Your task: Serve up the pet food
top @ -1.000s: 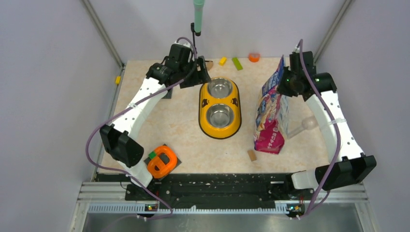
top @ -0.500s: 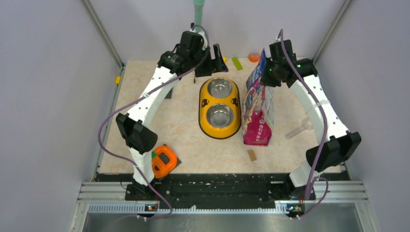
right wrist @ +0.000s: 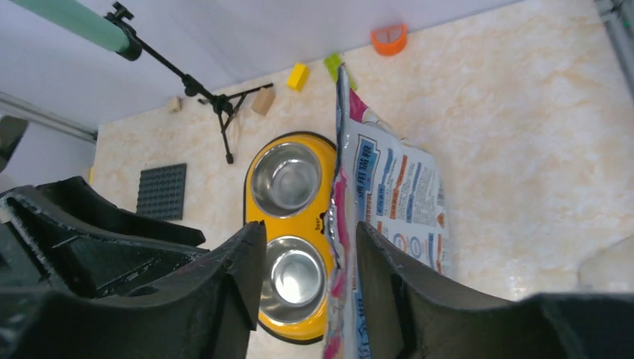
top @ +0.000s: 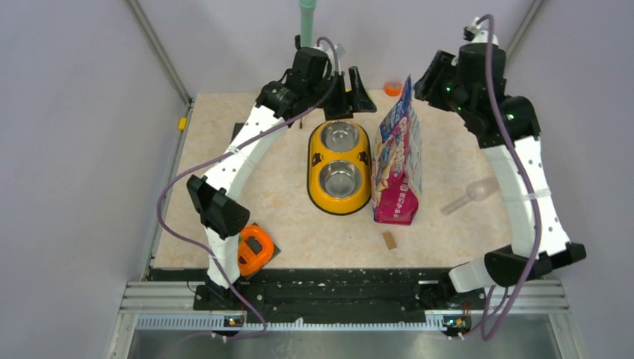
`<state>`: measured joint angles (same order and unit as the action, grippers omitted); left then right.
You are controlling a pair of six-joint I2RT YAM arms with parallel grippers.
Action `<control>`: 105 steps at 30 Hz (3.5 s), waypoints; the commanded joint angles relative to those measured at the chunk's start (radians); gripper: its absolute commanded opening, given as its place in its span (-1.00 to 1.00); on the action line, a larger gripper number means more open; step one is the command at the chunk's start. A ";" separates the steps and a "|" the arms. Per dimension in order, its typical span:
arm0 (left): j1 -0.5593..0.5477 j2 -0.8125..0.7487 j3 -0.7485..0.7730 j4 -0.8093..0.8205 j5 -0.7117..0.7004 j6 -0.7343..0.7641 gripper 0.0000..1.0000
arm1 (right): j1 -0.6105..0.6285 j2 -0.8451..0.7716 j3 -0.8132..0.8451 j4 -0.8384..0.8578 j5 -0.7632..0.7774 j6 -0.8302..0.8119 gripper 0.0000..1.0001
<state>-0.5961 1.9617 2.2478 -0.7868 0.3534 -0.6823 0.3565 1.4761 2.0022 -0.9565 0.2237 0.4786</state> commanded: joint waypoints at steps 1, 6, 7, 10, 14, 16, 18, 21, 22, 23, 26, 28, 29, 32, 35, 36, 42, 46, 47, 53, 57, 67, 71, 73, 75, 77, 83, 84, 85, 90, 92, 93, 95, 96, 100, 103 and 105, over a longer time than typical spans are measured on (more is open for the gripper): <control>-0.049 0.012 0.040 0.090 0.053 -0.009 0.53 | -0.048 -0.131 -0.080 0.012 0.041 -0.014 -0.09; -0.087 0.035 0.034 0.130 0.098 -0.011 0.45 | -0.078 -0.173 -0.210 0.034 -0.143 0.021 -0.06; -0.088 0.042 0.034 0.137 0.105 -0.018 0.45 | -0.078 -0.174 -0.225 0.049 -0.173 0.028 -0.05; -0.089 0.058 0.034 0.155 0.138 -0.032 0.39 | -0.078 -0.162 -0.254 0.068 -0.230 0.047 -0.05; -0.092 0.065 -0.006 0.192 0.193 -0.035 0.35 | -0.077 -0.159 -0.305 0.068 -0.244 0.061 -0.06; -0.091 0.061 -0.051 0.202 0.214 -0.036 0.34 | -0.079 -0.175 -0.336 0.077 -0.229 0.066 -0.13; -0.091 0.049 -0.093 0.222 0.226 -0.034 0.35 | -0.079 -0.188 -0.358 0.085 -0.227 0.068 -0.17; -0.092 0.040 -0.114 0.239 0.226 -0.031 0.36 | -0.078 -0.190 -0.380 0.082 -0.227 0.070 -0.18; -0.092 0.043 -0.113 0.238 0.228 -0.032 0.37 | -0.078 -0.191 -0.389 0.085 -0.227 0.072 -0.19; -0.091 0.044 -0.113 0.240 0.231 -0.034 0.37 | -0.078 -0.191 -0.397 0.089 -0.227 0.076 -0.26; -0.091 0.052 -0.114 0.244 0.241 -0.043 0.37 | -0.078 -0.192 -0.404 0.092 -0.197 0.082 -0.39; -0.091 0.054 -0.113 0.244 0.242 -0.046 0.37 | -0.079 -0.197 -0.399 0.094 -0.185 0.083 -0.40; -0.091 0.054 -0.112 0.246 0.242 -0.047 0.37 | -0.078 -0.199 -0.395 0.095 -0.180 0.083 -0.40; -0.091 0.053 -0.110 0.255 0.241 -0.053 0.38 | -0.078 -0.212 -0.375 0.096 -0.147 0.087 -0.17; -0.092 0.053 -0.102 0.269 0.239 -0.060 0.40 | -0.080 -0.229 -0.367 0.101 -0.088 0.087 -0.10; -0.091 0.052 -0.101 0.278 0.244 -0.065 0.40 | -0.081 -0.232 -0.368 0.102 -0.068 0.087 -0.10; -0.091 0.047 -0.101 0.361 0.286 -0.097 0.36 | -0.090 -0.212 -0.368 0.102 -0.107 0.077 -0.15; -0.092 0.061 -0.099 0.405 0.309 -0.134 0.35 | -0.091 -0.199 -0.373 0.106 -0.145 0.076 -0.15; -0.091 0.065 -0.099 0.408 0.308 -0.140 0.35 | -0.091 -0.198 -0.375 0.110 -0.150 0.073 -0.15; -0.091 0.087 -0.093 0.443 0.311 -0.172 0.30 | -0.091 -0.183 -0.377 0.113 -0.165 0.057 -0.15; -0.091 0.105 -0.088 0.455 0.312 -0.189 0.26 | -0.091 -0.177 -0.399 0.116 -0.170 0.051 -0.15; -0.092 0.134 -0.078 0.485 0.301 -0.232 0.11 | -0.090 -0.180 -0.443 0.121 -0.164 0.039 -0.56; -0.093 0.147 -0.070 0.503 0.307 -0.255 0.07 | -0.091 -0.178 -0.452 0.122 -0.170 0.032 -0.84; -0.092 0.146 -0.070 0.511 0.308 -0.262 0.07 | -0.090 -0.177 -0.458 0.126 -0.176 0.032 -0.95; -0.092 0.146 -0.068 0.518 0.309 -0.266 0.07 | -0.091 -0.176 -0.466 0.132 -0.188 0.034 -1.00; -0.092 0.149 -0.065 0.522 0.312 -0.269 0.10 | -0.091 -0.172 -0.470 0.135 -0.199 0.036 -1.00; -0.093 0.161 -0.062 0.517 0.323 -0.279 0.12 | -0.092 -0.168 -0.474 0.153 -0.219 0.043 -1.00; -0.095 0.163 -0.062 0.517 0.324 -0.280 0.12 | -0.093 -0.166 -0.473 0.155 -0.219 0.044 -1.00; -0.096 0.163 -0.062 0.515 0.325 -0.279 0.12 | -0.091 -0.165 -0.471 0.156 -0.219 0.044 -1.00; -0.098 0.168 -0.058 0.495 0.320 -0.264 0.08 | -0.091 -0.158 -0.466 0.161 -0.219 0.044 -1.00; -0.099 0.174 -0.052 0.479 0.314 -0.255 -0.02 | -0.091 -0.157 -0.464 0.163 -0.219 0.046 -1.00; -0.099 0.179 -0.045 0.473 0.313 -0.251 -0.07 | -0.092 -0.157 -0.462 0.165 -0.219 0.045 -1.00; -0.099 0.183 -0.039 0.478 0.319 -0.257 -0.19 | -0.092 -0.156 -0.458 0.165 -0.219 0.047 -1.00; -0.099 0.185 -0.039 0.486 0.326 -0.263 -0.28 | -0.092 -0.156 -0.457 0.165 -0.219 0.048 -1.00; -0.099 0.192 -0.038 0.522 0.351 -0.278 -0.99 | -0.093 -0.152 -0.456 0.160 -0.246 0.057 -1.00; -0.097 0.191 -0.034 0.478 0.320 -0.261 -1.00 | -0.092 -0.146 -0.446 0.145 -0.230 0.067 -1.00; -0.096 0.189 -0.009 0.348 0.214 -0.201 -1.00 | -0.093 -0.146 -0.441 0.131 -0.214 0.071 -1.00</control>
<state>-0.6903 2.1365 2.1811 -0.3168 0.6861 -0.9611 0.2699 1.3052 1.5452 -0.7933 0.0025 0.5369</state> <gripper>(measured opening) 0.007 0.008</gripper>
